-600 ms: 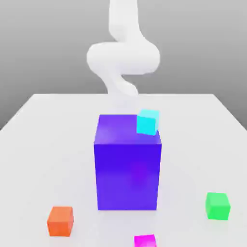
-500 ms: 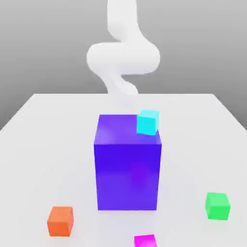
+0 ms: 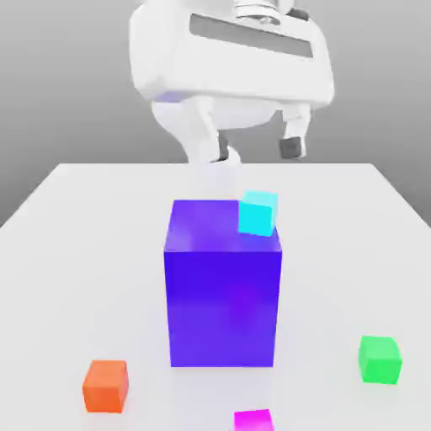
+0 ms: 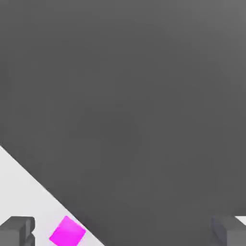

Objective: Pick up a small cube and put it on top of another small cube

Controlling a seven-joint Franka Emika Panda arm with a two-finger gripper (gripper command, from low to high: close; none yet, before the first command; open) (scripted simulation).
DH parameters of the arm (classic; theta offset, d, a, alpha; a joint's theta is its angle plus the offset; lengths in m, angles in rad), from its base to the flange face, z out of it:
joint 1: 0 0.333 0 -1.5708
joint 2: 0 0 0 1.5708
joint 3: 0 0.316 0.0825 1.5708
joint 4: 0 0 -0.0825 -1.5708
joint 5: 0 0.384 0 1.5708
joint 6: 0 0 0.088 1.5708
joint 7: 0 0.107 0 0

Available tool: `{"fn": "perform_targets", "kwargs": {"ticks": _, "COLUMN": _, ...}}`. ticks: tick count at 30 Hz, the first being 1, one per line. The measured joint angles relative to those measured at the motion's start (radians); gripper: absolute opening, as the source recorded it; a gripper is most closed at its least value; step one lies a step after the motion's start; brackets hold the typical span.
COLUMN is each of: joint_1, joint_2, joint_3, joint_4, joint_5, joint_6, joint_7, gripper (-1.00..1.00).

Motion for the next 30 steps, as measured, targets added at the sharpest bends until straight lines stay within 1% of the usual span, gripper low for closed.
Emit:
{"fn": "perform_targets", "kwargs": {"ticks": 6, "joint_1": 0.036, "joint_2": 0.174, "joint_3": -0.017, "joint_4": -0.002, "joint_5": 0.052, "joint_6": 0.051, "joint_7": -0.274, "gripper": 0.00}}
{"fn": "perform_targets", "kwargs": {"ticks": 11, "joint_1": 0.032, "joint_2": 0.318, "joint_3": 0.000, "joint_4": -0.004, "joint_5": 0.079, "joint_6": 0.095, "joint_7": -0.492, "gripper": 0.00}}
{"fn": "perform_targets", "kwargs": {"ticks": 15, "joint_1": 0.016, "joint_2": 0.429, "joint_3": 0.024, "joint_4": -0.006, "joint_5": 0.074, "joint_6": 0.132, "joint_7": -0.646, "gripper": 0.00}}
{"fn": "perform_targets", "kwargs": {"ticks": 19, "joint_1": -0.003, "joint_2": 0.538, "joint_3": 0.048, "joint_4": -0.009, "joint_5": 0.042, "joint_6": 0.173, "joint_7": -0.779, "gripper": 0.00}}
{"fn": "perform_targets", "kwargs": {"ticks": 23, "joint_1": -0.030, "joint_2": 0.676, "joint_3": 0.083, "joint_4": 0.017, "joint_5": 0.066, "joint_6": 0.270, "joint_7": -0.832, "gripper": 0.00}}
{"fn": "perform_targets", "kwargs": {"ticks": 24, "joint_1": -0.037, "joint_2": 0.708, "joint_3": 0.093, "joint_4": 0.023, "joint_5": 0.075, "joint_6": 0.295, "joint_7": -0.839, "gripper": -1.00}}
{"fn": "perform_targets", "kwargs": {"ticks": 30, "joint_1": -0.041, "joint_2": 0.724, "joint_3": 0.097, "joint_4": 0.027, "joint_5": 0.079, "joint_6": 0.305, "joint_7": -0.843, "gripper": -1.00}}
